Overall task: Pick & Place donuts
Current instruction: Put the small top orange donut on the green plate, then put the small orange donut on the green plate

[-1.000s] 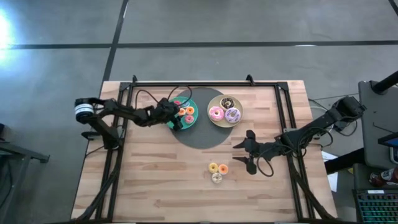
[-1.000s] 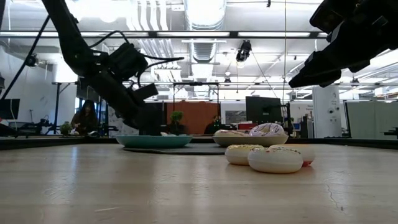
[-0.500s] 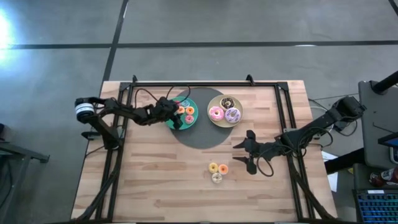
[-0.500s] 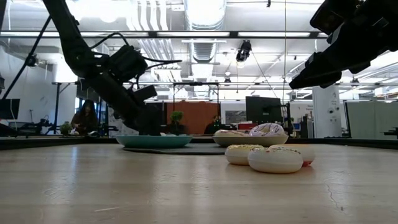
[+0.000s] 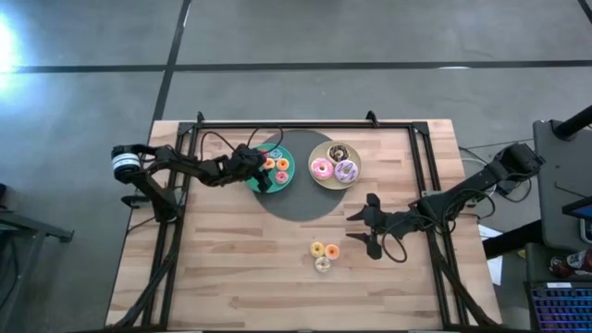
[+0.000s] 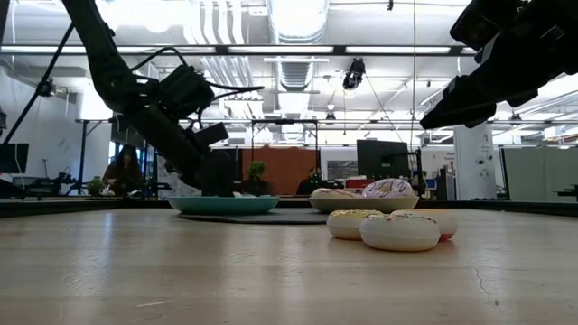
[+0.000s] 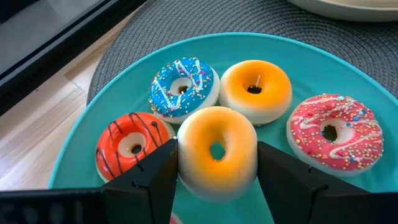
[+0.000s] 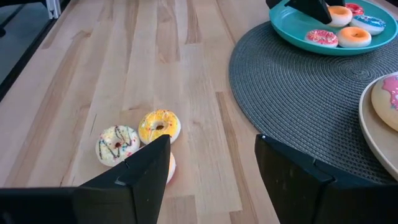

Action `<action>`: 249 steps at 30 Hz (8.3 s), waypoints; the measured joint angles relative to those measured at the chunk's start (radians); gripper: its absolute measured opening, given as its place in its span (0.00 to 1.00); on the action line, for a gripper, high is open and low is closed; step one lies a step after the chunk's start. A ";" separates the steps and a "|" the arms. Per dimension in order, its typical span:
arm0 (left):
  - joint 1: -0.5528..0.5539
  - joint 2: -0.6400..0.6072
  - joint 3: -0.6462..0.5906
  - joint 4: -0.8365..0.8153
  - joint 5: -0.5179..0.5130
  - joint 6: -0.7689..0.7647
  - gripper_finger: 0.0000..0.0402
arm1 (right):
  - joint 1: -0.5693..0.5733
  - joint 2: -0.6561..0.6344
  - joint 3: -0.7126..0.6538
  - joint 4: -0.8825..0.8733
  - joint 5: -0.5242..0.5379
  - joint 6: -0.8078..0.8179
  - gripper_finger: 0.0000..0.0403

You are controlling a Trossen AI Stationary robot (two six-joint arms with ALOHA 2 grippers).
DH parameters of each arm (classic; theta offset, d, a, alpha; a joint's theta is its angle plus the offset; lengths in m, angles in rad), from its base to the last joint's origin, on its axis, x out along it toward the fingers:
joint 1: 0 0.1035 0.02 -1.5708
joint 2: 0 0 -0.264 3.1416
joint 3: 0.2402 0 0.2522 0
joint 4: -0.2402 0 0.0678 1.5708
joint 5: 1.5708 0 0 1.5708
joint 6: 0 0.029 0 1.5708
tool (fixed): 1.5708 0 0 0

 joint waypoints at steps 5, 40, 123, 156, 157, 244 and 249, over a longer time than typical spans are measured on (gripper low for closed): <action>0.003 0.000 0.000 0.000 0.000 0.003 0.46 | 0.000 0.000 0.000 0.000 0.000 0.000 0.56; -0.159 -0.277 -0.001 -0.129 0.047 -0.043 0.58 | 0.057 0.169 0.001 0.188 -0.008 -0.036 0.56; -0.433 -0.327 -0.033 -0.070 0.309 -0.222 0.58 | 0.065 0.598 0.166 0.228 -0.054 0.016 0.70; -0.464 -0.325 -0.036 -0.204 0.306 -0.280 0.58 | 0.041 0.515 0.168 0.194 -0.051 -0.050 0.46; -0.467 -0.325 -0.040 -0.203 0.305 -0.282 0.58 | 0.037 0.508 0.168 0.182 -0.051 -0.052 0.46; -1.017 -0.591 -0.147 -0.378 -0.367 -0.559 0.58 | -0.702 1.273 1.598 -0.710 -0.473 -0.291 0.53; -1.017 -0.591 -0.147 -0.378 -0.368 -0.560 0.58 | -0.703 1.273 1.603 -0.712 -0.473 -0.301 0.60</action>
